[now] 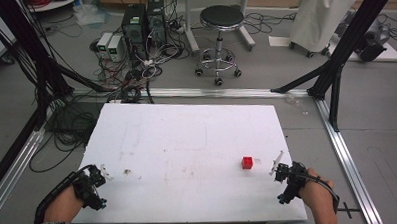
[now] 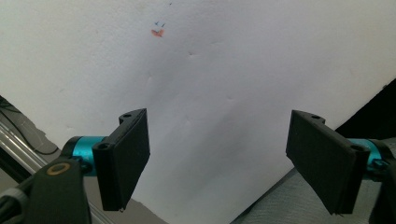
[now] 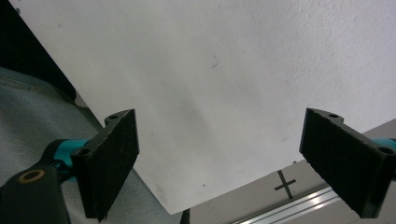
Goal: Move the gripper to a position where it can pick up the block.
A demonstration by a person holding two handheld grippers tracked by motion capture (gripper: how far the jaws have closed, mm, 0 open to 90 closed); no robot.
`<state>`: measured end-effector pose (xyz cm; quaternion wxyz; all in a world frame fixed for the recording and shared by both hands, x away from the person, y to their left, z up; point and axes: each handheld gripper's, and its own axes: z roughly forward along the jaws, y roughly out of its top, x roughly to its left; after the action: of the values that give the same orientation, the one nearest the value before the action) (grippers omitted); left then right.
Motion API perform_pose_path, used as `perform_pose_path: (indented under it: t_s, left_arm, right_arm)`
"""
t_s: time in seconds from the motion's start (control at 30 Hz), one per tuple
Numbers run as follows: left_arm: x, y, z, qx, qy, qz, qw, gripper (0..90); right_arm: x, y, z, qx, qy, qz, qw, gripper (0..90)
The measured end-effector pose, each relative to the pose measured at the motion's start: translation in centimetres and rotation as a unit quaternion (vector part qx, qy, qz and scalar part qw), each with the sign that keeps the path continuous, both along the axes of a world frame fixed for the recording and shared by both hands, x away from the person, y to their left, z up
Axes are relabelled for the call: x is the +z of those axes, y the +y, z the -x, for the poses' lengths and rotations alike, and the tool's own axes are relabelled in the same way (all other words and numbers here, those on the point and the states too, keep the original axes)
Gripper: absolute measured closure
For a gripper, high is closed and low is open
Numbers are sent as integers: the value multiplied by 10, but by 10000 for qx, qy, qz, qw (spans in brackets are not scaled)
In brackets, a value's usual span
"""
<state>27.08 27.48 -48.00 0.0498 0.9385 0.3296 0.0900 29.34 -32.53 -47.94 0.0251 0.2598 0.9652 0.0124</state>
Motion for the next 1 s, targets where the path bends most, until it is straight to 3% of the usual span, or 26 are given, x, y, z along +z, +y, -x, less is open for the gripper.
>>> perform_pose_path:
  t_s: [0.43,0.83,1.0]
  left_arm:
    - [2,1,0,-7,-23,18,10000,219]
    - [2,1,0,-17,-1,12,10000,220]
    - [4,2,-1,-11,-15,34,10000,220]
  right_arm:
    - [6,-3,2,19,-112,-40,9999,113]
    - [5,-5,1,-7,-69,30,10000,113]
    - [7,-9,-2,-3,-166,7,9999,112]
